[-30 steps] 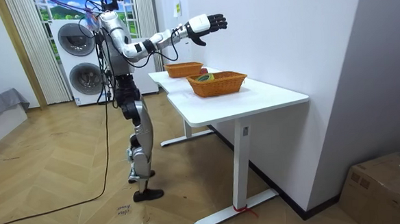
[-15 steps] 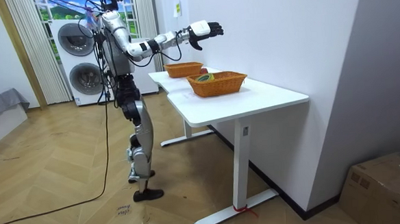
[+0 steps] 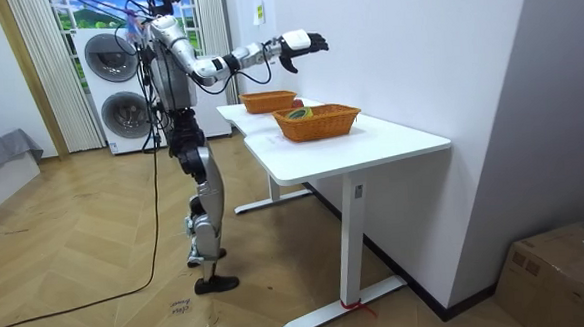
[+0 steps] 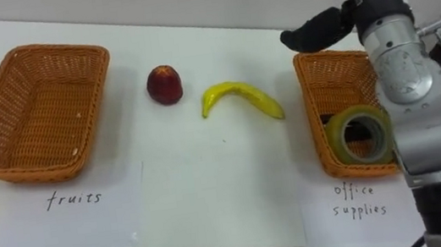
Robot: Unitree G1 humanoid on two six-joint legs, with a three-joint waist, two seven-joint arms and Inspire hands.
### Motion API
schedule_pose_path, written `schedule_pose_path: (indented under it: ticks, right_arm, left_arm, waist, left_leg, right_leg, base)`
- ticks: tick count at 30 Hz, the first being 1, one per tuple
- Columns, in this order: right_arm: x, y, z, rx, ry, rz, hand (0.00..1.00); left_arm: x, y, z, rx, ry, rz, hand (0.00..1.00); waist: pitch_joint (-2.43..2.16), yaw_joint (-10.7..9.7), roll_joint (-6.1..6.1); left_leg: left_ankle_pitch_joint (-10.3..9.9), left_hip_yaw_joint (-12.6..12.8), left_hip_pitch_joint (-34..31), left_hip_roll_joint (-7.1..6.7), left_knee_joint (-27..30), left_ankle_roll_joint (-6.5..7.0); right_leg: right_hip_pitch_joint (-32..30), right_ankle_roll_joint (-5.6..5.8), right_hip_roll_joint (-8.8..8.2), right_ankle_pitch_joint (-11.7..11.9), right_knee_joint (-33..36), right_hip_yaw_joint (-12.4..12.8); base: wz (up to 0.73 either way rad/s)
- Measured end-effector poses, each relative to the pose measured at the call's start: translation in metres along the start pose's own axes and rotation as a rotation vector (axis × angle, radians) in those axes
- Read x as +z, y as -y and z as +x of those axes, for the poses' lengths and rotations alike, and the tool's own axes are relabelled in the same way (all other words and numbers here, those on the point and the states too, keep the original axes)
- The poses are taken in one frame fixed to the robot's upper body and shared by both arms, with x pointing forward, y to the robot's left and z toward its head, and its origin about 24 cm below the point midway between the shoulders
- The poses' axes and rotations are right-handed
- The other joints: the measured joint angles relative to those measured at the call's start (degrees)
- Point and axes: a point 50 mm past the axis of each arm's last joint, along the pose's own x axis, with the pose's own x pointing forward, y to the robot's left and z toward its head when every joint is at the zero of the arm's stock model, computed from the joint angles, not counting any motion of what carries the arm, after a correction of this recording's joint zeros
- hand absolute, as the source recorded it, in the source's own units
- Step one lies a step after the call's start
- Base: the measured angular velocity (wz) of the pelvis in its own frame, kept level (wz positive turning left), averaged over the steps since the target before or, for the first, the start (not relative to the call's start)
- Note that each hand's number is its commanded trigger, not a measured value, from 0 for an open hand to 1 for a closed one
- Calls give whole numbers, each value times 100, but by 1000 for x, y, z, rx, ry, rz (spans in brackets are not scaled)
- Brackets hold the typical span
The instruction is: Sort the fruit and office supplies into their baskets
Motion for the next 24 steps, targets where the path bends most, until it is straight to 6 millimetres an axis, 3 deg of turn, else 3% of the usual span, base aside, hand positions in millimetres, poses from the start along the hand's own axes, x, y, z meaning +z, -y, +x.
schedule_pose_path:
  ticks: [6,9,15,18,24]
  right_arm:
    - [-1,-13,0,61,-8,-54,0]
    - [-1,-20,1,98,-7,-60,0]
    - [-22,-29,1,144,-97,-62,0]
    - [-25,-34,1,168,-111,-69,0]
    - [-21,-38,17,191,-116,-56,0]
  left_arm:
    - [0,-3,0,6,1,11,0]
    - [1,-4,0,9,1,13,0]
    - [1,-8,1,19,0,40,0]
    - [0,-11,1,30,-2,53,0]
    - [14,-8,3,31,24,53,0]
  waist:
    - [10,126,-53]
    - [-9,151,-91]
    - [25,277,-151]
    - [13,288,-203]
    - [29,297,-209]
  left_leg:
    - [0,-78,-60,9,4,-2]
    - [2,-96,-149,8,22,-3]
    - [3,-129,-249,23,26,-1]
    - [4,-127,-361,15,57,-3]
    - [10,-147,-635,17,155,-8]
  right_leg:
    - [-18,0,3,0,-16,-84]
    - [-82,0,-4,0,-15,-132]
    - [-136,0,-25,0,-19,-295]
    - [-238,0,-23,0,-17,-295]
    - [-453,-17,-27,10,-15,-314]
  base:
    - [6]
    - [6]
    - [6]
    - [1]
    - [2]
